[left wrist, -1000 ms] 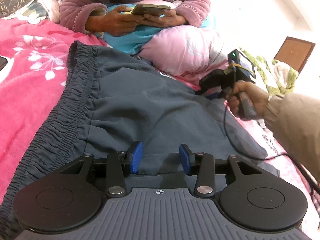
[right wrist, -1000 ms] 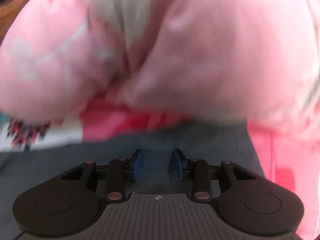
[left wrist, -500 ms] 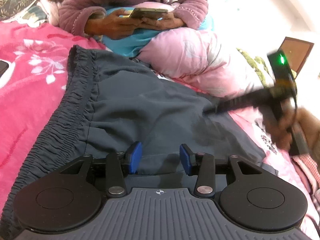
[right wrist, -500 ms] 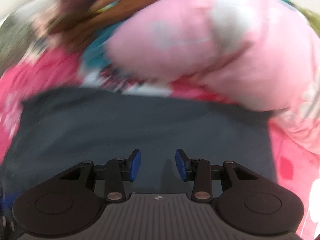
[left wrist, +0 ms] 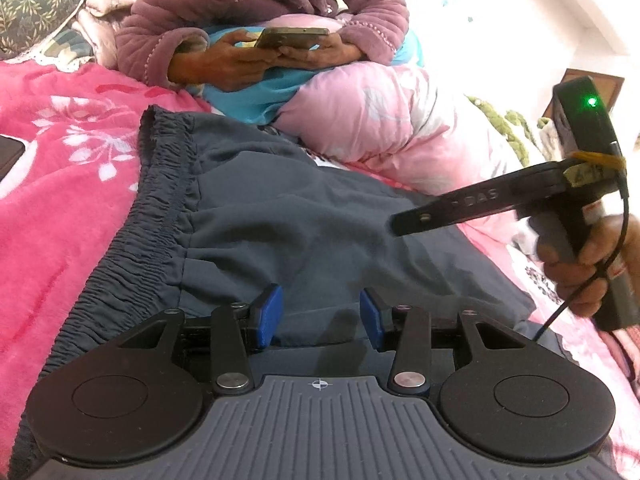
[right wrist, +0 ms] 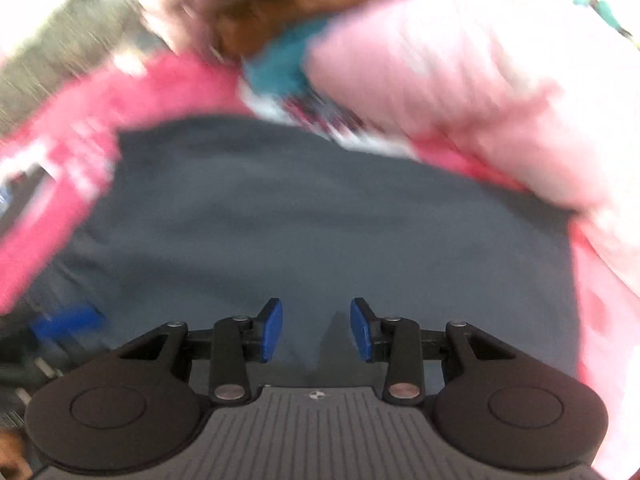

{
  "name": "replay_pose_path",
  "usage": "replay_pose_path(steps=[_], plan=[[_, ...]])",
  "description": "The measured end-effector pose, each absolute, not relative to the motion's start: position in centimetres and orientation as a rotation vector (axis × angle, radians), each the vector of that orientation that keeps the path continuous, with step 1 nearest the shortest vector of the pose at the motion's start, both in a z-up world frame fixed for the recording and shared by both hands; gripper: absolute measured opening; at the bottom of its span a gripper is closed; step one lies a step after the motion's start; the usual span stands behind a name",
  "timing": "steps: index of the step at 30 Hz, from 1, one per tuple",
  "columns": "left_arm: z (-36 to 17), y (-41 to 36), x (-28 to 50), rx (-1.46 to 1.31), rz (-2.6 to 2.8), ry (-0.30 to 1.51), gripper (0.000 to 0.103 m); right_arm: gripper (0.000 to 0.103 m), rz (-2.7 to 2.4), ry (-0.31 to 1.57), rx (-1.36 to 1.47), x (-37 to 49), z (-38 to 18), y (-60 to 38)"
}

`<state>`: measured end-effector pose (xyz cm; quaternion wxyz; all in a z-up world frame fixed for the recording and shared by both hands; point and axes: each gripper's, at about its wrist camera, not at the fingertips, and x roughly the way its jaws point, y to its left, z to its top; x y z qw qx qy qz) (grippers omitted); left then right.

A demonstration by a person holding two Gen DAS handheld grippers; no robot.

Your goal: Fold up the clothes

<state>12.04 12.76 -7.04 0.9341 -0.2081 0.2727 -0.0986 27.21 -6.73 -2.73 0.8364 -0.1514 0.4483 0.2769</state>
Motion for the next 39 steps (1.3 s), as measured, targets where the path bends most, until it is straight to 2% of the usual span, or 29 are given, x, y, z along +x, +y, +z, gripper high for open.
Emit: replay_pose_path(steps=[3, 6, 10, 16, 19, 22, 25, 30, 34, 39], plan=[[-7.0, 12.8, 12.1, -0.432, -0.2, 0.56, 0.043, 0.04, 0.681, 0.966, -0.292, 26.8, -4.0, -5.5], [-7.0, 12.8, 12.2, -0.426, -0.203, 0.566, 0.043, 0.04, 0.714, 1.09, -0.304, 25.8, -6.0, -6.6], [-7.0, 12.8, 12.3, -0.418, -0.202, 0.568, 0.043, 0.04, 0.726, 1.108, -0.251, 24.3, -4.5, -9.5], [-6.8, 12.8, 12.1, -0.424, -0.18, 0.548, 0.043, 0.04, 0.627, 1.002, -0.084, 26.4, -4.0, -11.0], [-6.5, 13.0, 11.8, -0.426, -0.144, 0.515, 0.043, 0.04, 0.67, 1.022, 0.025, 27.4, -5.6, -10.5], [-6.2, 13.5, 11.7, -0.444, -0.11, 0.492, 0.045, 0.04, 0.769, 1.066, -0.021, 25.8, -6.7, -9.4], [-6.0, 13.7, 11.6, -0.437, -0.086, 0.475, 0.045, 0.04, 0.861, 1.035, -0.084, 24.2, -5.4, -9.1], [-5.7, 13.2, 11.0, -0.382, -0.037, 0.428, 0.047, 0.038, 0.777, 0.889, 0.032, 25.9, -4.2, -8.6], [-5.4, 13.5, 11.1, -0.397, -0.03, 0.416, 0.047, 0.034, 0.828, 1.017, 0.137, 27.4, -7.4, -6.8], [-5.4, 13.0, 11.5, -0.397, -0.081, 0.442, 0.05, 0.034, 0.932, 1.076, 0.185, 24.8, -7.4, -8.9]])
